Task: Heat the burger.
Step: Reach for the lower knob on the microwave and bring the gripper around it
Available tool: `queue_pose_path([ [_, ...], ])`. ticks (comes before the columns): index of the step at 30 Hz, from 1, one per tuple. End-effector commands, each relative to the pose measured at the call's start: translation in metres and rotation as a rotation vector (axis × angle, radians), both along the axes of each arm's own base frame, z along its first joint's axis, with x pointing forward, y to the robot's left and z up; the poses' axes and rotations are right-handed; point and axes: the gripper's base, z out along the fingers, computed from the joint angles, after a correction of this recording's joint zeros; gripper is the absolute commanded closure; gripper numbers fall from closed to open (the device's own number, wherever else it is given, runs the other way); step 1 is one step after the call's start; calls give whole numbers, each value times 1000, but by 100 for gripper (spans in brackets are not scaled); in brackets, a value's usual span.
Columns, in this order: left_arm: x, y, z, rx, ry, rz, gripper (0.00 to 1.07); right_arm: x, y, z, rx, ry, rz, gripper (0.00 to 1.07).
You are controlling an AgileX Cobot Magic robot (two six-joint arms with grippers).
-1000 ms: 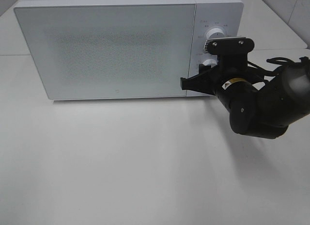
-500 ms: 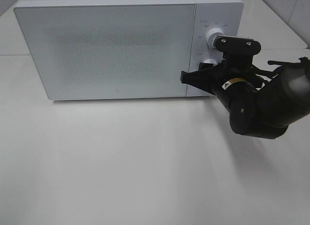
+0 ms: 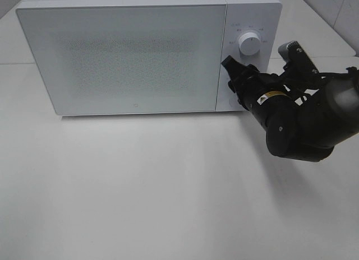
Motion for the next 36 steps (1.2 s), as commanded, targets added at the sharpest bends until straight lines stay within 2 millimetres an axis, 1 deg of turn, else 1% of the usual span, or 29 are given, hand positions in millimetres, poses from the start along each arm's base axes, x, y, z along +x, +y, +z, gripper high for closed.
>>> queue_pose_path([
  [1, 0, 0, 0, -5, -11, 4, 106, 5, 4, 9, 274, -29, -51, 107],
  [2, 0, 0, 0, -5, -11, 4, 106, 5, 4, 9, 274, -29, -51, 107],
  [4, 0, 0, 0, -5, -11, 4, 106, 5, 4, 9, 402, -15, -85, 107],
  [5, 0, 0, 0, -5, -11, 4, 106, 5, 4, 9, 402, -15, -85, 107],
  [6, 0, 0, 0, -5, -11, 4, 106, 5, 4, 9, 477, -8, -104, 107],
  [7, 0, 0, 0, -5, -11, 4, 106, 5, 4, 9, 477, -8, -104, 107],
  [9, 0, 0, 0, -5, -11, 4, 106, 5, 4, 11, 558, -13, -124, 107],
  [10, 0, 0, 0, -5, -11, 4, 106, 5, 4, 11, 558, -13, -124, 107],
  [11, 0, 0, 0, -5, -11, 4, 106, 6, 4, 12, 606, -27, -134, 107],
  [12, 0, 0, 0, -5, -11, 4, 106, 6, 4, 12, 606, -27, -134, 107],
  [14, 0, 0, 0, -5, -11, 4, 106, 6, 3, 14, 670, -41, -146, 107],
  [24, 0, 0, 0, -5, -11, 4, 106, 6, 3, 14, 674, -44, -147, 106],
  [25, 0, 0, 0, -5, -11, 4, 106, 6, 3, 14, 674, -44, -147, 102],
  [26, 0, 0, 0, -5, -11, 4, 106, 6, 3, 14, 674, -44, -147, 102],
  [27, 0, 0, 0, -5, -11, 4, 106, 6, 3, 14, 675, -44, -149, 99],
  [28, 0, 0, 0, -5, -11, 4, 106, 6, 3, 14, 675, -44, -151, 92],
  [29, 0, 0, 0, -5, -11, 4, 106, 6, 3, 14, 675, -44, -151, 92],
  [30, 0, 0, 0, -5, -11, 4, 106, 6, 2, 14, 680, -44, -166, 81],
  [31, 0, 0, 0, -5, -11, 4, 106, 6, 1, 14, 682, -44, -172, 74],
  [32, 0, 0, 0, -5, -11, 4, 106, 6, 1, 14, 682, -44, -172, 74],
  [33, 0, 0, 0, -5, -11, 4, 106, 6, 1, 14, 683, -43, -177, 62],
  [34, 0, 0, 0, -5, -11, 4, 106, 6, 0, 14, 685, -44, -184, 56],
  [35, 0, 0, 0, -5, -11, 4, 106, 6, 0, 14, 685, -44, -184, 56],
  [36, 0, 0, 0, -5, -11, 4, 106, 6, 0, 13, 688, -45, -192, 46],
])
